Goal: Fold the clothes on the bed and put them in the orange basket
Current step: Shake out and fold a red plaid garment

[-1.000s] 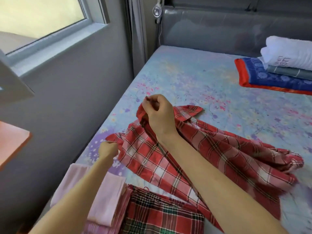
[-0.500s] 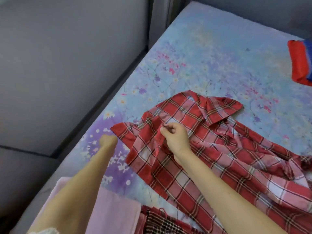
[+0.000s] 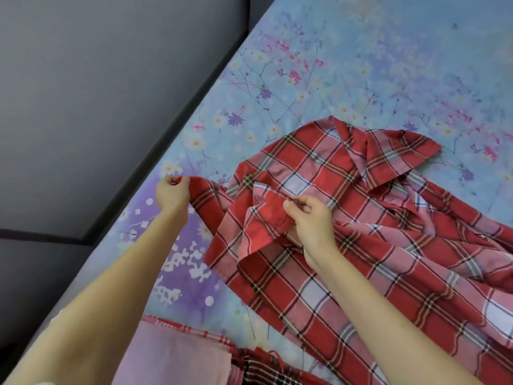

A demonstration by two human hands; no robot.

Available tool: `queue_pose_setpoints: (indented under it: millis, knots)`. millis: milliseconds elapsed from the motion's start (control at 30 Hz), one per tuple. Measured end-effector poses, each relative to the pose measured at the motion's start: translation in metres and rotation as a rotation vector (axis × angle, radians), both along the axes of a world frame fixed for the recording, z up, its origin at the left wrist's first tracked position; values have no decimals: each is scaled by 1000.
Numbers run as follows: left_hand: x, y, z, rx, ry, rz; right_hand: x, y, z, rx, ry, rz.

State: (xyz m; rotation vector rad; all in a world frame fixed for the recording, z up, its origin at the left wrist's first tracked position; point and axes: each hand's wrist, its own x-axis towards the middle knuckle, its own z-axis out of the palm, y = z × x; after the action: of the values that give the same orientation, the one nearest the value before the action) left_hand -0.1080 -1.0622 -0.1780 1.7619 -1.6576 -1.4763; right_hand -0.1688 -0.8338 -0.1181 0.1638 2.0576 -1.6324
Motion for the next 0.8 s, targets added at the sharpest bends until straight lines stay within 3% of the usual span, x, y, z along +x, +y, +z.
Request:
queue_pose_setpoints:
  millis: [133, 367, 667, 800]
  knots:
    - [-2, 13, 62, -131, 111, -355, -2, -7, 35, -102, 55, -49]
    - [-16, 87, 211, -78, 320, -841, 5, 4, 136, -250, 224, -71]
    - [-12, 181, 375, -359, 439, -1025, 26, 87, 293, -401, 361, -189]
    - [-1, 235, 458, -346, 535, -1033, 48, 146, 376, -387, 519, -282]
